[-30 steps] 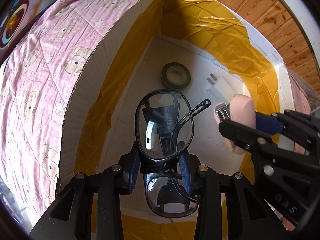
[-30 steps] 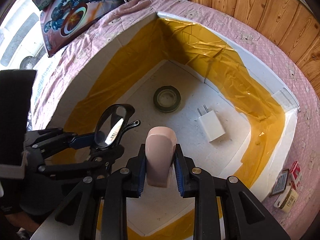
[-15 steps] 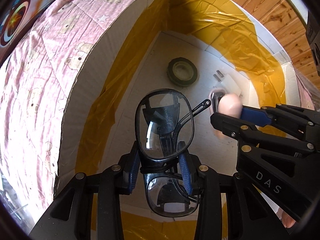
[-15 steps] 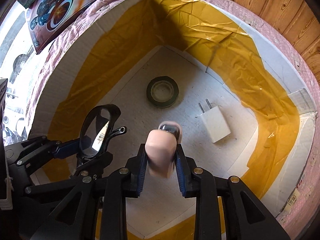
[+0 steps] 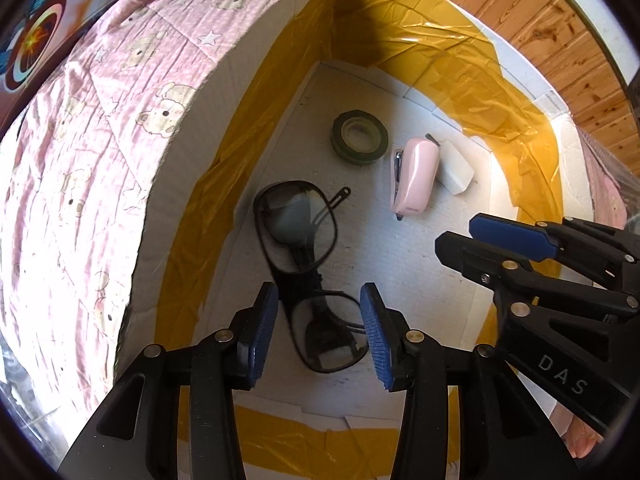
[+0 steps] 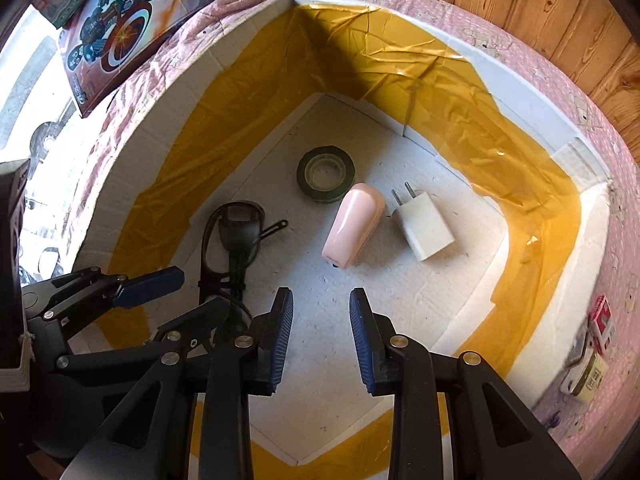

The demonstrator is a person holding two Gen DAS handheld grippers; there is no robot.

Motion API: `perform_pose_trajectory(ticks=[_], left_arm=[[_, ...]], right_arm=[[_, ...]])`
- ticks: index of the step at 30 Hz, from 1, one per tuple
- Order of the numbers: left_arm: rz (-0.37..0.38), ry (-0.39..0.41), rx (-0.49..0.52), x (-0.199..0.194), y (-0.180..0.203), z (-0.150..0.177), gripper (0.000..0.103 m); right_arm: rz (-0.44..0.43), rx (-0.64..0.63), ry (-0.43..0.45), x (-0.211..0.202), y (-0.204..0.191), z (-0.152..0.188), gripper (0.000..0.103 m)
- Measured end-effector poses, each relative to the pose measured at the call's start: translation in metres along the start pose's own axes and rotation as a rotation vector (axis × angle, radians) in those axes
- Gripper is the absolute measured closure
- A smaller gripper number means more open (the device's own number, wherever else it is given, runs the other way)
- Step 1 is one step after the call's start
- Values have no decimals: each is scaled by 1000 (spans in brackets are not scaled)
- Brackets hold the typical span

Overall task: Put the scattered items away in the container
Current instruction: 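Open the left tool dropping the glasses while the right tool releases the stapler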

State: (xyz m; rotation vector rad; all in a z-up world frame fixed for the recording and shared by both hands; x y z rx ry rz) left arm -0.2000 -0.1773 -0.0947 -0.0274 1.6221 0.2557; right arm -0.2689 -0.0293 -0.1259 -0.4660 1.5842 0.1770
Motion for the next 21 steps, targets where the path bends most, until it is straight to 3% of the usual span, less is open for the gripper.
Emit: perform_pose_trajectory(ticks=[17,21], left_arm=[[14,63,15,-37,13,43,57],[15,89,39,-42,22,31,57]], right_arm=[[-37,31,121,-46,7,43,71],[-50,38,154,-52,8,57,71]])
Point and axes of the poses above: each gripper's, at about its wrist camera, not at the fingertips, and x roughly the way its jaws point, y to its right, z to its underside, the point moved 2 cm from there along x, roughly the way its jaws point, and after that the axes turned 6 degrees about -y, right-handed, at the moved point
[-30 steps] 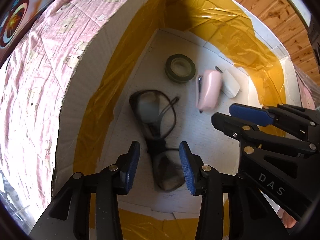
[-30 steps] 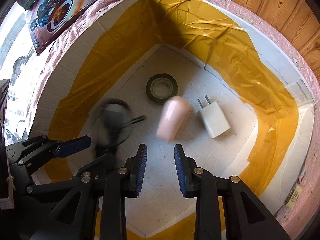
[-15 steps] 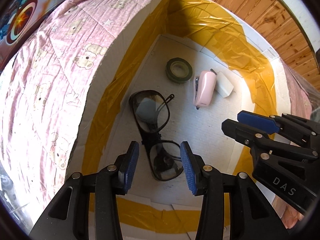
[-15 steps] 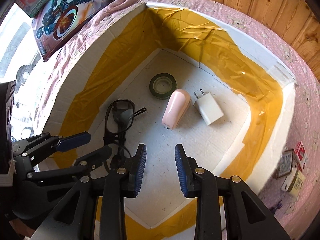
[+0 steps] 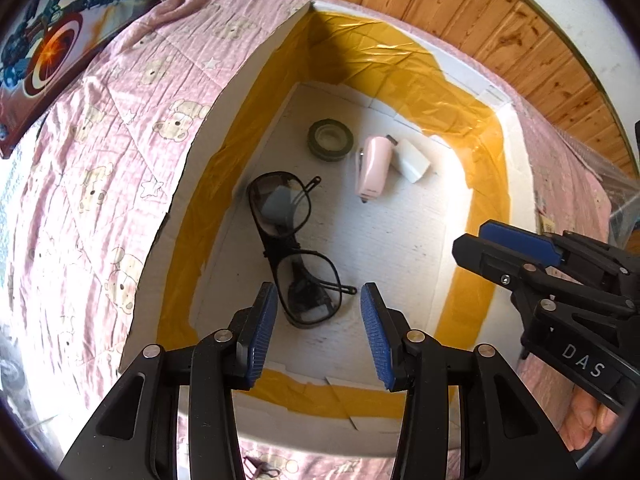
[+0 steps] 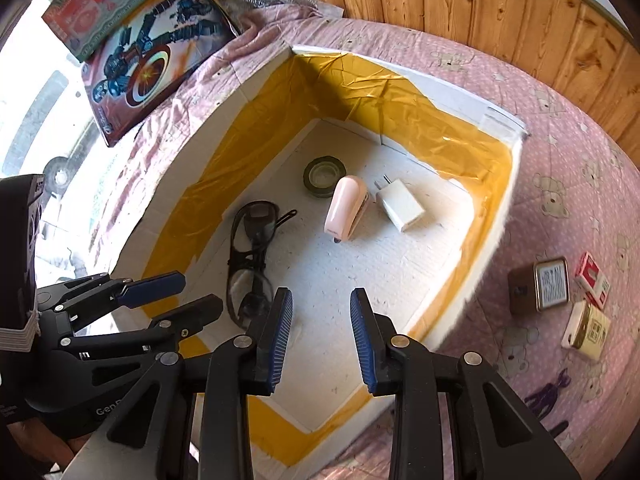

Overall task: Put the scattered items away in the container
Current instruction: 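Withdraw both tools from the box toward the purple figure and black marker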

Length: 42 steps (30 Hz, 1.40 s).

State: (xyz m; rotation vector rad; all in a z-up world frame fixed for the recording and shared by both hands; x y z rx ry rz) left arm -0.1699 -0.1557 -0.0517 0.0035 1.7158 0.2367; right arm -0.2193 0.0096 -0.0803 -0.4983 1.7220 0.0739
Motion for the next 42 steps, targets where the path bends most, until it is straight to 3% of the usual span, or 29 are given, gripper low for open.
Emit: perform_pose_trajectory(ticks=[7,20,29,36,42], left_arm=[[18,75,37,-12,0,11,57],[-17,241,119,-42,25,48,57],[1,361,172,-52,40,81,57],[13,408,217,-46,57,109,57],[61,388,259,-31,79,125,57]], right_arm=[[7,-28,62,-12,-8,21,71],[87,-124,188,-46,-15,59,70],[72,-105,344,-65,-4,97,64],[74,-75,432,-66,6,135,64],[56,5,452,-63,29,167,64]])
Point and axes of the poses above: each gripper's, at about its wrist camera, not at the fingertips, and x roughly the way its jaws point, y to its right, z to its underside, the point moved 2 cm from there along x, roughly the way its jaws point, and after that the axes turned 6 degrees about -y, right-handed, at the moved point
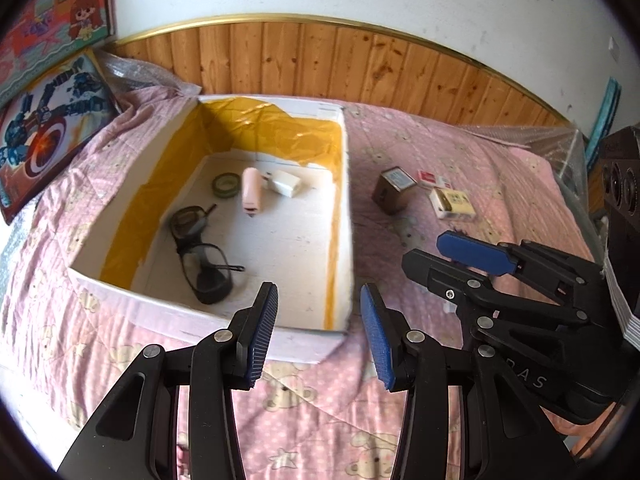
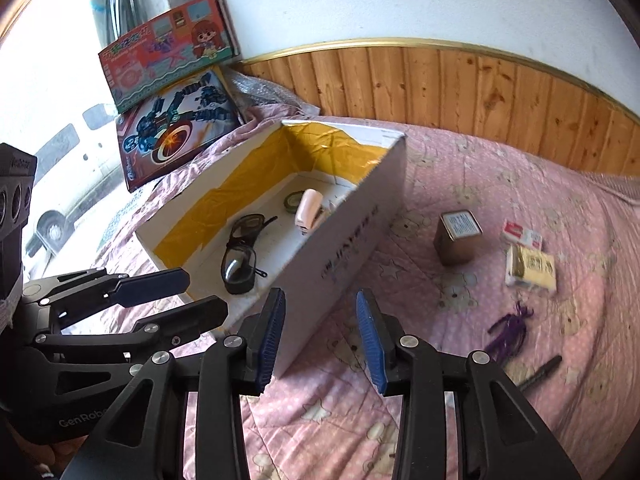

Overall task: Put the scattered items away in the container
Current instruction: 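Withdraw both tools from the box toward the purple figure and black marker, then grasp the purple toy figure with the left tool while the right tool grasps the black marker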

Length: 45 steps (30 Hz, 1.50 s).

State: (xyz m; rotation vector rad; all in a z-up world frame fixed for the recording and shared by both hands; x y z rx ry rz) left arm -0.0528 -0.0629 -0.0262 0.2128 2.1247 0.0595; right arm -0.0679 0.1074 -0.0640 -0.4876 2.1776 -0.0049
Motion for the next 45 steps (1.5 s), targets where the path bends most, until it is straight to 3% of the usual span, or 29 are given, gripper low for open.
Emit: perform_pose_trajectory(ticks=[4,7,11,16,18,21,24,28,34,39,42,45], left_arm=[[20,-21,48,13,25,5,57],[1,-22,93,22,45,4,45],[-32,-19,112,31,63,-4,44],[-134,95,111,15,71,-19,44],[-121,135,136,6,77,-26,44],[-40,136,181,5,97,-33,44],[54,80,215,21,119,-38,44],[116,-6,254,59,146,-42,44],[208,-169,201,128,162,-53,44],[233,-237,180,163,169,-59,44],[243,-275,180,178,173,-57,44],[235,-302,198,192,180,-52,44]], right_arm=[[-17,98,1,-6,28,18,64],[-20,182,-2,-9,54,31,64],[-4,309,-17,-10,98,51,64],[14,433,-35,-6,142,68,64],[30,486,-42,-3,160,75,64],[48,558,-64,5,183,84,64],[40,607,-88,13,199,91,64],[24,655,-124,27,213,97,64],[34,642,-131,40,221,89,64],[107,509,-153,48,218,77,71],[161,487,-156,43,227,79,87],[161,517,-154,34,243,87,86]])
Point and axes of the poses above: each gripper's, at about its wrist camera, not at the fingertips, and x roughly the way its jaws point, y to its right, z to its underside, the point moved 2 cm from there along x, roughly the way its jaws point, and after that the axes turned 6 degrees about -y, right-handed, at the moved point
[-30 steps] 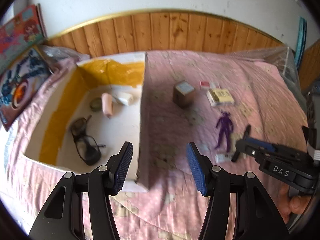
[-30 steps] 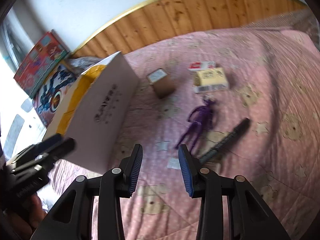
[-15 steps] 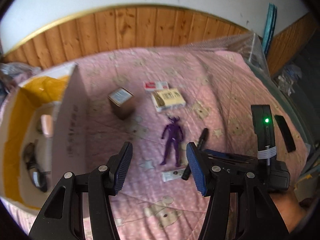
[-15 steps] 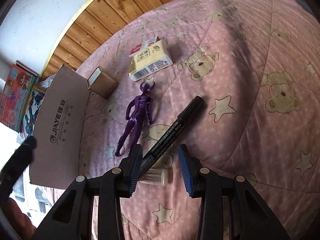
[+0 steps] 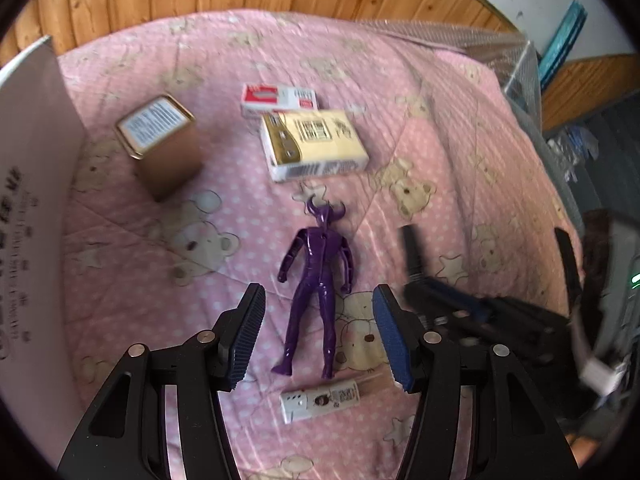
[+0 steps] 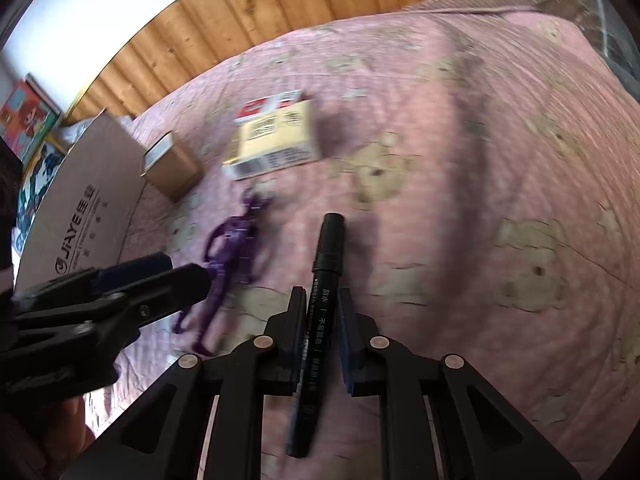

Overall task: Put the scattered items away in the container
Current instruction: 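Grasp the purple toy figure with the left tool while the right tool grasps the black marker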

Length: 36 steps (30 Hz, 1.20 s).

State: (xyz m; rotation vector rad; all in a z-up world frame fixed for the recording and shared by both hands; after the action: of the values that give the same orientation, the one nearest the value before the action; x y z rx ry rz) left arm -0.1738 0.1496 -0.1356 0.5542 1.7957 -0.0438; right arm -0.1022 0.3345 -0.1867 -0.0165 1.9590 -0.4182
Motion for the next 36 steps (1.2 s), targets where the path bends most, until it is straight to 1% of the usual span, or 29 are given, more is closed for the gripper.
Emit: perform_pose_trajectory(ticks=[2,3,4,6,7,8,9,14,18,21,23,29,36], left_arm=[[-32,-21,3,15,-1,1,45],[-45,-10,10,18,-1,3,47],[-65,18,31,20,2,3,47],[-137,41,80,25,7,6,64],[-146,51,88,26,6,6,68],[-137,57,81,27,3,6,73],[-123,60,67,26,-1,6,75],[-98,59,20,21,-8,5,76],[-87,86,-19,-1,-10,5,76],[-79,101,-47,-16,-14,10,76],[-76,111,-61,-24,-15,13,76],[-58,131,-87,-43,-18,25,76],[-42,159,-99,-65,-18,40,76]], right_arm=[[4,-16,-4,-1,3,0,85],[7,-32,-8,0,2,0,84],[12,-49,-6,2,1,0,84],[24,-74,0,4,-1,0,84],[27,-83,3,4,-3,1,83],[30,-92,8,4,-4,1,83],[33,-105,14,4,-4,2,83],[20,-125,26,7,-5,0,83],[-4,-122,27,6,-3,2,82],[-47,-72,11,0,1,3,84],[-53,-74,14,-6,-3,6,84],[-79,-73,14,-18,-13,18,86],[-83,-106,38,-37,-29,27,88]])
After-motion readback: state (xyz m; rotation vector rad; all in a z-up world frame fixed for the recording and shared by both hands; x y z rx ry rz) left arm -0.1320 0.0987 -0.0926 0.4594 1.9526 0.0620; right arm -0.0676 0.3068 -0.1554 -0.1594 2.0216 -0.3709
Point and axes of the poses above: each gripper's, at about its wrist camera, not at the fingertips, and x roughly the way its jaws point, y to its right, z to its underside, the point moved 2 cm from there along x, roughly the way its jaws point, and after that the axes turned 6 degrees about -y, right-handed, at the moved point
